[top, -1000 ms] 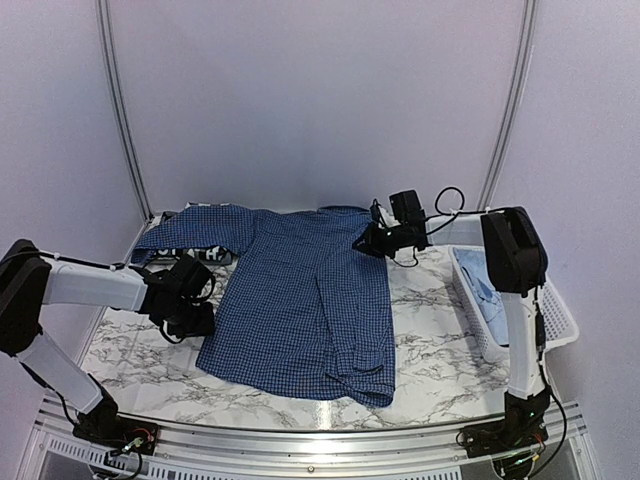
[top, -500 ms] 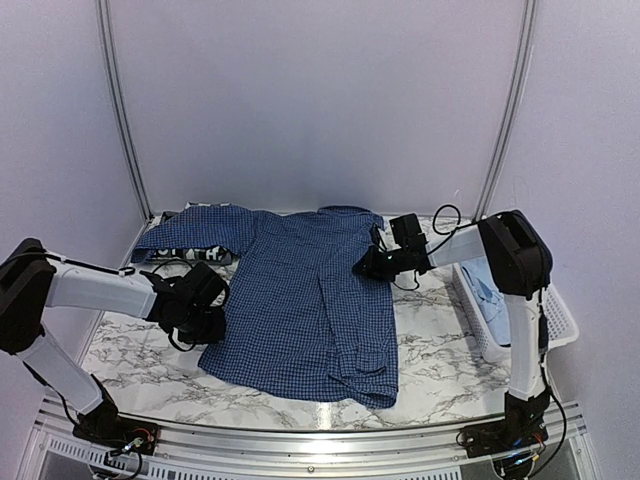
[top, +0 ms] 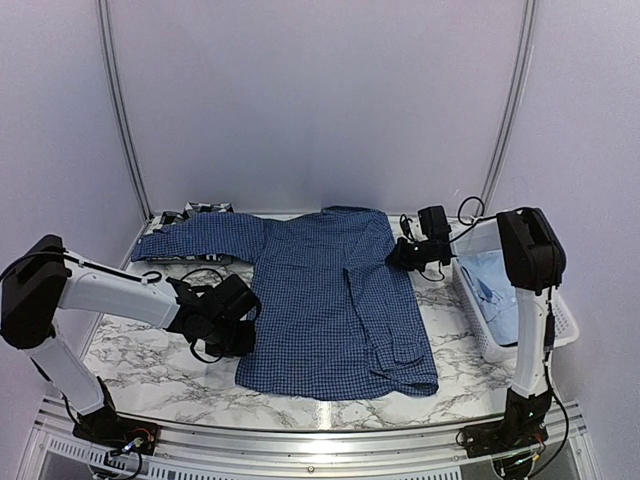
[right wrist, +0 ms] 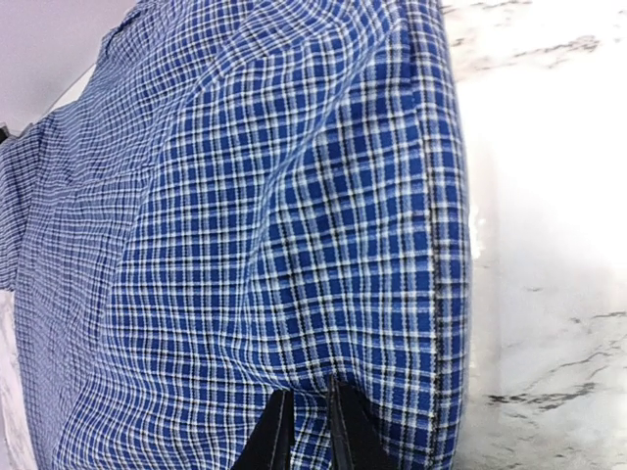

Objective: Fold and stack the long sleeve shirts
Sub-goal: Move the 1/3-folded shirt to the center of the board.

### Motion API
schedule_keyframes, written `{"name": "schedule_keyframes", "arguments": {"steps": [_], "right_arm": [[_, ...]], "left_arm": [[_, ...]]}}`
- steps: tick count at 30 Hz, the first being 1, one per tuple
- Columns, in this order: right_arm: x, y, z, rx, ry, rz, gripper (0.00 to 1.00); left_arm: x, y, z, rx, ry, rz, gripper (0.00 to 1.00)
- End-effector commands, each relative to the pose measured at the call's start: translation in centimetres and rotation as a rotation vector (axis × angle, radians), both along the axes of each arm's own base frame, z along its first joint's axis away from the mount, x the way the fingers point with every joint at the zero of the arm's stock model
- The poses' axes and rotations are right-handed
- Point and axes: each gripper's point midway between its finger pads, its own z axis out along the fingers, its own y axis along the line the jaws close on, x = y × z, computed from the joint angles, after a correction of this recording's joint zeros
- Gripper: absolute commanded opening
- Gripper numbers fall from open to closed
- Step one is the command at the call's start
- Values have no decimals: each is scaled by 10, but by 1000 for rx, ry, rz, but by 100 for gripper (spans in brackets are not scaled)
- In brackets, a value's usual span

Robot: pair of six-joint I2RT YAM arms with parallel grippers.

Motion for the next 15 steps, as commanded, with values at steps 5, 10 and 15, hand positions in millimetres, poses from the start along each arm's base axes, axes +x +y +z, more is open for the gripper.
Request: {"name": "schedule_keyframes", "arguments": {"steps": [5, 10, 15], "right_arm": [[-9, -8, 12, -88, 19, 19, 21], [-20, 21, 42, -99, -34, 80, 29], [-34, 54, 42, -99, -36, 141, 25]], "left_arm": [[-7, -11, 0, 0, 21, 26, 4], [-5, -7, 5, 5, -2, 35, 14], [6, 7, 22, 22, -69, 68, 22]]}}
